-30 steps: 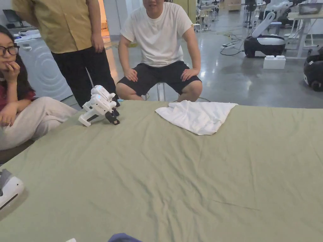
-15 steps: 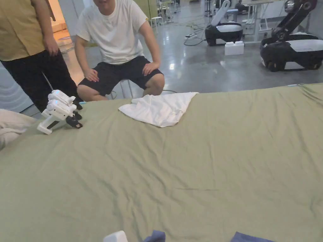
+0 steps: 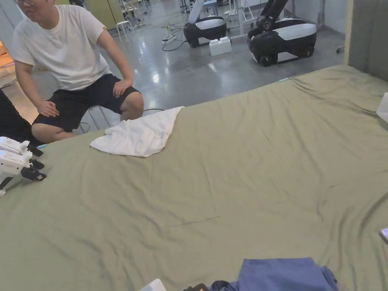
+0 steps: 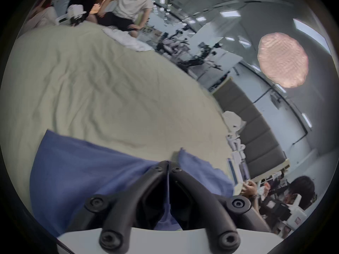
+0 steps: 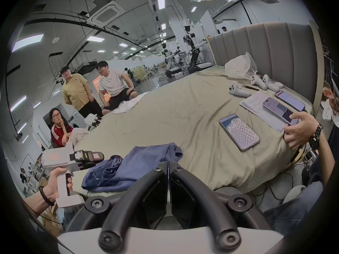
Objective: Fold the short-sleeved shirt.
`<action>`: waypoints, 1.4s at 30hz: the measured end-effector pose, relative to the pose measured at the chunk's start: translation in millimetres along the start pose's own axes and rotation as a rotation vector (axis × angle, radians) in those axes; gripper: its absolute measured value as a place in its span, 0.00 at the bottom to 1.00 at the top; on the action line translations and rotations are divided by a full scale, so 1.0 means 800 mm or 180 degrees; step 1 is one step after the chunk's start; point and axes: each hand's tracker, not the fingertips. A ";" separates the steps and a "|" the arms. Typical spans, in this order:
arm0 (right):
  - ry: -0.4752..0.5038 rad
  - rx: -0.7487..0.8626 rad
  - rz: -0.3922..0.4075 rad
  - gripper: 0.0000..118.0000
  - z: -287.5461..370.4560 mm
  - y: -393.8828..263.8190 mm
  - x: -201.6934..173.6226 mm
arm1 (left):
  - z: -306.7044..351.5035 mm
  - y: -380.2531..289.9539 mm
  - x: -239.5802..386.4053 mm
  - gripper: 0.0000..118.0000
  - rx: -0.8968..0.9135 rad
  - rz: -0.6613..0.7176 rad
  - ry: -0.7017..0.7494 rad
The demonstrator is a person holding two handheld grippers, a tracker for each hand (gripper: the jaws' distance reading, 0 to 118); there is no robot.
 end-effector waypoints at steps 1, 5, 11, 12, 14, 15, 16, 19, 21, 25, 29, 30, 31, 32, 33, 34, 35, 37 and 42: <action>-0.0005 0.0005 0.0007 0.00 0.000 0.000 -0.001 | -0.018 -0.007 -0.004 0.04 -0.0173 -0.0051 -0.0040; 0.0056 0.0002 0.0004 0.00 0.003 0.000 -0.018 | -0.075 -0.047 -0.001 0.01 -0.0534 -0.0043 -0.0201; 0.0151 -0.0127 0.0163 0.00 -0.010 -0.004 -0.036 | -0.012 -0.015 0.002 0.34 -0.0144 -0.0157 -0.0263; 0.0178 -0.0142 0.0184 0.00 -0.014 -0.003 -0.038 | 0.014 -0.007 -0.010 0.62 0.0000 -0.0125 -0.0314; 0.0240 -0.0158 0.0224 0.00 -0.021 -0.002 -0.043 | 0.063 0.012 -0.044 0.92 0.0204 0.0021 -0.0348; 0.0281 -0.0176 0.0247 0.00 -0.025 -0.001 -0.046 | 0.088 0.021 -0.067 0.92 0.0317 0.0101 -0.0345; 0.0325 -0.0204 0.0283 0.00 -0.028 0.001 -0.057 | 0.107 0.029 -0.093 0.92 0.0414 0.0212 -0.0308; 0.0388 -0.0263 0.0354 0.00 -0.032 -0.001 -0.067 | 0.131 0.042 -0.169 0.89 0.0436 0.0728 0.0115; 0.0397 -0.0277 0.0360 0.00 -0.032 -0.003 -0.069 | 0.118 0.034 -0.201 0.75 0.0446 0.1184 -0.0029; 0.0377 -0.0295 0.0361 0.00 -0.025 -0.002 -0.073 | 0.049 -0.007 -0.187 0.50 0.0022 0.1842 -0.0816; 0.0320 -0.0281 0.0463 0.00 -0.015 0.005 -0.075 | 0.039 -0.018 -0.143 0.14 0.0101 0.1585 -0.0682; 0.0307 -0.0282 0.0470 0.00 -0.015 0.006 -0.074 | 0.049 -0.008 -0.155 0.11 0.0085 0.1713 -0.0692; 0.0305 -0.0280 0.0470 0.00 -0.016 0.007 -0.072 | 0.062 -0.002 -0.154 0.09 0.0152 0.1732 -0.0627; 0.0307 -0.0282 0.0465 0.00 -0.016 0.012 -0.073 | 0.078 0.006 -0.152 0.08 0.0229 0.1621 -0.0489; 0.0306 -0.0283 0.0449 0.00 -0.017 0.013 -0.073 | 0.096 0.017 -0.150 0.08 0.0235 0.1448 -0.0477; 0.0312 -0.0276 0.0423 0.00 -0.020 0.012 -0.072 | 0.117 0.030 -0.156 0.08 0.0324 0.1283 -0.0374; 0.0330 -0.0275 0.0390 0.00 -0.022 0.012 -0.071 | 0.138 0.041 -0.153 0.08 0.0405 0.1144 -0.0273; 0.0389 -0.0287 0.0339 0.00 -0.028 0.009 -0.069 | 0.185 0.072 -0.132 0.08 0.0509 0.0592 0.0156; 0.0437 -0.0295 0.0265 0.00 -0.035 0.001 -0.069 | 0.188 0.090 -0.058 0.08 0.0546 -0.0313 0.0466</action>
